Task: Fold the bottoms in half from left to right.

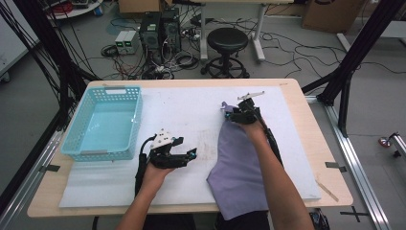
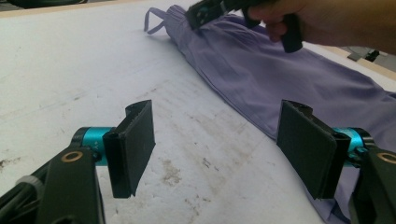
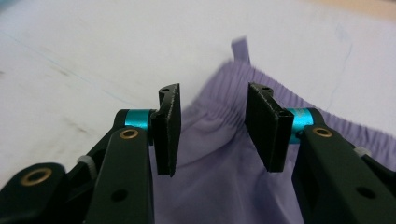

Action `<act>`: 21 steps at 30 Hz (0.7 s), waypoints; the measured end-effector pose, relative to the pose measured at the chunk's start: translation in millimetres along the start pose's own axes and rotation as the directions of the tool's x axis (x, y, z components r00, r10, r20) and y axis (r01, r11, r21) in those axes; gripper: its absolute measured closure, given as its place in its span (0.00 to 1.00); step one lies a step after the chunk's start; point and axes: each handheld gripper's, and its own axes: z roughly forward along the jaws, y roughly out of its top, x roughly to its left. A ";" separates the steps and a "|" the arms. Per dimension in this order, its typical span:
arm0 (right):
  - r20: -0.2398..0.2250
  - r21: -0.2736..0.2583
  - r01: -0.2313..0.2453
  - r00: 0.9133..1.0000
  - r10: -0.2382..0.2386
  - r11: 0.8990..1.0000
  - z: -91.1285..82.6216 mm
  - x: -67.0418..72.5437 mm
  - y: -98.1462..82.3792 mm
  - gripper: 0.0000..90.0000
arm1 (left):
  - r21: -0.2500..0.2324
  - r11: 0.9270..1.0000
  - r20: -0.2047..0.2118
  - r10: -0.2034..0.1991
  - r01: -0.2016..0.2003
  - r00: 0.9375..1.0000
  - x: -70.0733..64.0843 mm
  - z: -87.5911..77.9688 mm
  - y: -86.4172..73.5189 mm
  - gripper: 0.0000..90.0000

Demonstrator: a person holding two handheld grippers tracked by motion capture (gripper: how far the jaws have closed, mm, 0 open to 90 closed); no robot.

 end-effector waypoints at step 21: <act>0.085 0.007 -0.060 0.995 0.059 0.998 -44.8 -52.3 -20.2 0.74 | -0.014 1.000 -0.004 -0.025 0.025 1.000 6.4 -4.6 -3.0 0.31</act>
